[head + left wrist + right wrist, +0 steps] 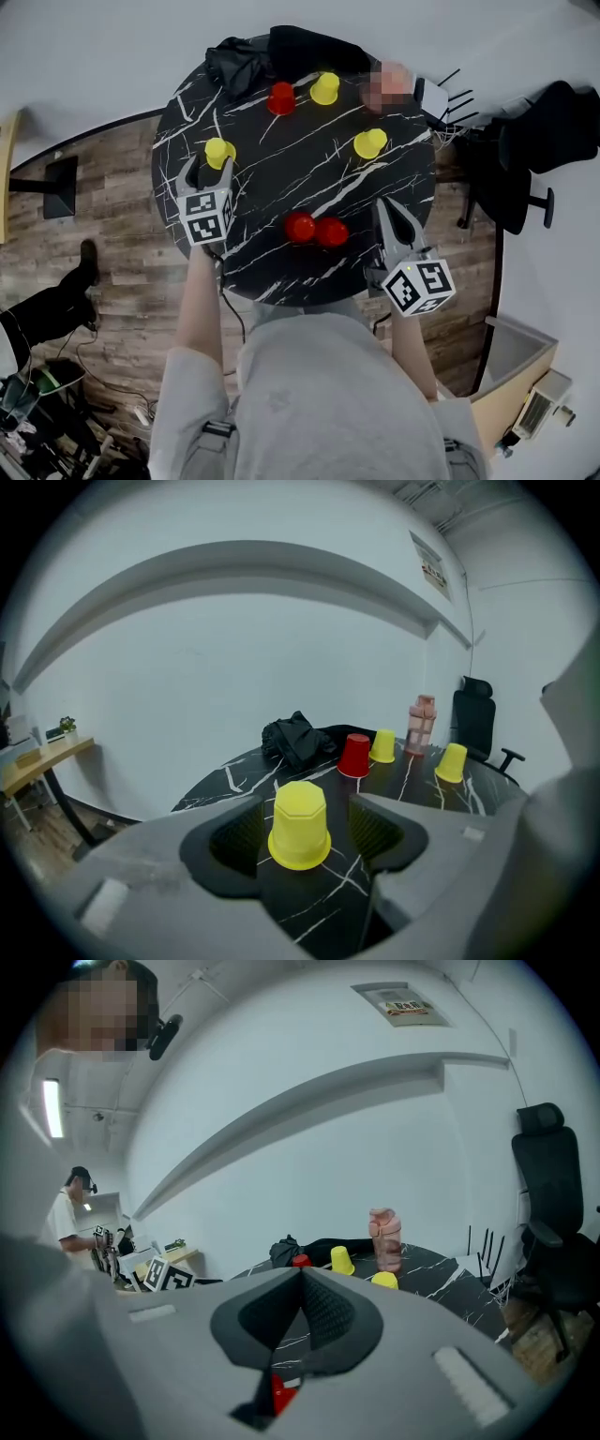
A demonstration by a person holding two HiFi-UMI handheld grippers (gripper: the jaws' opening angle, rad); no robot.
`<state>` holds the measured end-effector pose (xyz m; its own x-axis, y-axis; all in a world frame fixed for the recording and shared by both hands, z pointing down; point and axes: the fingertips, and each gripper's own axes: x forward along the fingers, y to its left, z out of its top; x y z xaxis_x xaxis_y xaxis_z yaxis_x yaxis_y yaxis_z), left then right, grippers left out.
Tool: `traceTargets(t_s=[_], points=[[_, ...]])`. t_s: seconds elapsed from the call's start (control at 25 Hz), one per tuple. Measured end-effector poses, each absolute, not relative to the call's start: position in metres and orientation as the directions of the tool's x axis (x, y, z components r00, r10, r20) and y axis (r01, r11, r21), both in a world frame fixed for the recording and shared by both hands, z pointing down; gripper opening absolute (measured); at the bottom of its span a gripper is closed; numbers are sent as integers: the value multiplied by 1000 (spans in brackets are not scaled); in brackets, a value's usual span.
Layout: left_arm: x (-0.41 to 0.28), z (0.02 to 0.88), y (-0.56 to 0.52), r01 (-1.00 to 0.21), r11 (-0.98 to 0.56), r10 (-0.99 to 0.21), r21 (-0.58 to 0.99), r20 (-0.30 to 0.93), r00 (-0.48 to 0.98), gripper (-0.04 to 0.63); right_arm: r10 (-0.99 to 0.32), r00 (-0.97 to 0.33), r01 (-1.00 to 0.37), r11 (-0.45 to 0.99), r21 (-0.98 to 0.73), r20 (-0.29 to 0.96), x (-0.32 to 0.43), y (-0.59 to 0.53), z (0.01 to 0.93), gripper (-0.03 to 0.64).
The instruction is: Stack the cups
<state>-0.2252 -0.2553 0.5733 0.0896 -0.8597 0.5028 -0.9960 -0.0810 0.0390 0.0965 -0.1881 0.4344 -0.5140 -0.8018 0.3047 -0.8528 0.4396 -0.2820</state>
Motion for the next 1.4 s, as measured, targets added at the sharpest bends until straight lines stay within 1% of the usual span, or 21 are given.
traceTargets(t_s=[0.24, 0.36, 0.4, 0.68, 1.04, 1.4], points=[[-231, 600, -269, -998, -48, -830, 33, 555, 58, 281, -806, -503, -860, 429, -276, 312, 102, -189, 436, 0], [-235, 603, -267, -999, -29, -820, 35, 571, 43, 216, -808, -501, -861, 429, -272, 310, 102, -189, 433, 1], [-235, 602, -265, -999, -34, -819, 36, 572, 49, 216, -809, -501, -861, 430, -271, 309, 101, -189, 433, 0], [-221, 576, -240, -993, -111, -835, 34, 539, 112, 216, -801, -526, -846, 456, -277, 287, 87, -189, 429, 0], [-182, 545, -183, -968, -249, -827, 30, 513, 229, 216, -795, -553, -826, 483, -289, 251, 65, -177, 422, 0], [-139, 559, -133, -929, -370, -774, 29, 543, 325, 216, -803, -545, -828, 471, -303, 241, 59, -152, 423, 0]])
